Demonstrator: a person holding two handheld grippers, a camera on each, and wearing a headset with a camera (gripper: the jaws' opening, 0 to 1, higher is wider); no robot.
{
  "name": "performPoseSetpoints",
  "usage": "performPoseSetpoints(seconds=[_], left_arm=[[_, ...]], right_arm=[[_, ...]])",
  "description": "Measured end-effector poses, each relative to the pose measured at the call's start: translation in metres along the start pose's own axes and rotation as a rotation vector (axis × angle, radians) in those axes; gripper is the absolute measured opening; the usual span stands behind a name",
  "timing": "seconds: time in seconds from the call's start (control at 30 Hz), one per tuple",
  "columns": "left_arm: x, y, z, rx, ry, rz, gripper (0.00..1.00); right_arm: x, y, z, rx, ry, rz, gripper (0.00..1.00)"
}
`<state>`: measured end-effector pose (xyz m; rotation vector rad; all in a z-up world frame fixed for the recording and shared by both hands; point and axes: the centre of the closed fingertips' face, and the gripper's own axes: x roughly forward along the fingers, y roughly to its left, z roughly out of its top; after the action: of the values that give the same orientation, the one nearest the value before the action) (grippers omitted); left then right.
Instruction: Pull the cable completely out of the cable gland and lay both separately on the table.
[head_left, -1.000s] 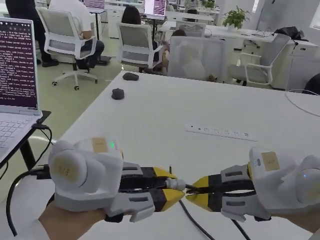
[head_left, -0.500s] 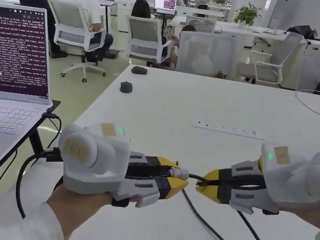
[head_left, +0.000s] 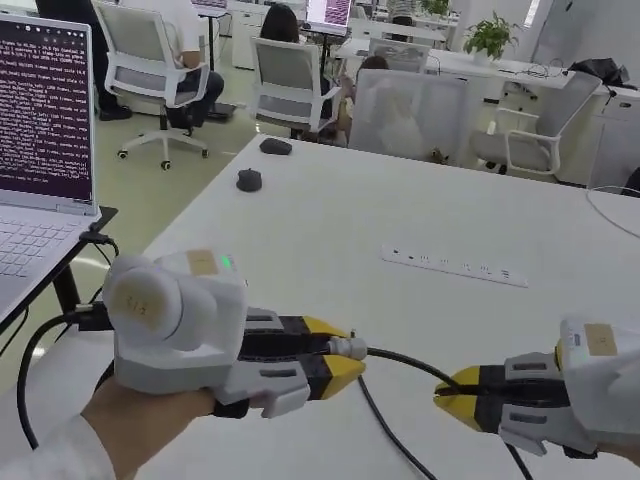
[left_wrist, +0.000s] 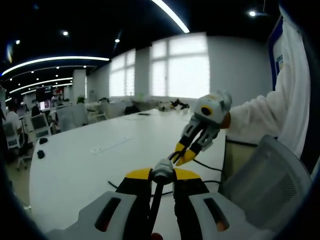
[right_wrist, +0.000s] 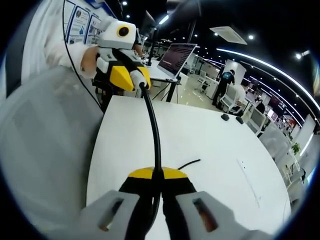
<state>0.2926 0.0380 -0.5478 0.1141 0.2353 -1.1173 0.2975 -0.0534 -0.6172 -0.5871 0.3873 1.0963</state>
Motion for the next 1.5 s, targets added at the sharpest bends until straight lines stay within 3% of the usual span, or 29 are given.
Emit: performPoseSetpoints(seconds=[0.17,0.47,0.63,0.8,0.9,1.0,1.07,1.33,1.4,1.5], left_arm=[[0.002,-0.004,-0.001,0.012,0.009,-0.011,0.16],[0.001,-0.004,0.001,0.003,-0.002,-0.018,0.16],[0.001,-0.004,0.000,-0.005,0.003,-0.018,0.16],[0.005,-0.011,-0.004,0.011,0.022,-0.038,0.16],[0.005,-0.012,-0.003,0.020,0.022,-0.044,0.16],[0.005,-0.013,-0.004,0.021,0.026,-0.048,0.16],[0.005,-0.013,-0.005,0.022,0.027,-0.046,0.16],[0.006,-0.013,-0.006,0.020,0.033,-0.046,0.16],[0.004,-0.009,-0.005,0.013,0.032,-0.033,0.16],[0.001,-0.003,-0.003,-0.015,0.015,-0.016,0.16]], right_arm=[[-0.001,0.000,-0.010,0.019,0.021,-0.008,0.03],[0.004,0.006,-0.009,0.017,0.051,0.022,0.06],[0.004,0.007,0.015,0.034,-0.015,0.027,0.19],[0.012,0.024,0.053,-0.028,-0.093,0.091,0.25],[0.020,0.032,0.065,-0.044,-0.113,0.116,0.24],[0.033,0.032,0.059,-0.128,-0.053,0.098,0.14],[0.038,0.035,0.056,-0.113,-0.049,0.107,0.07],[0.033,0.027,0.056,-0.078,-0.072,0.078,0.03],[0.033,0.022,0.048,-0.089,-0.041,0.057,0.03],[0.029,0.018,0.044,-0.057,-0.046,0.043,0.03]])
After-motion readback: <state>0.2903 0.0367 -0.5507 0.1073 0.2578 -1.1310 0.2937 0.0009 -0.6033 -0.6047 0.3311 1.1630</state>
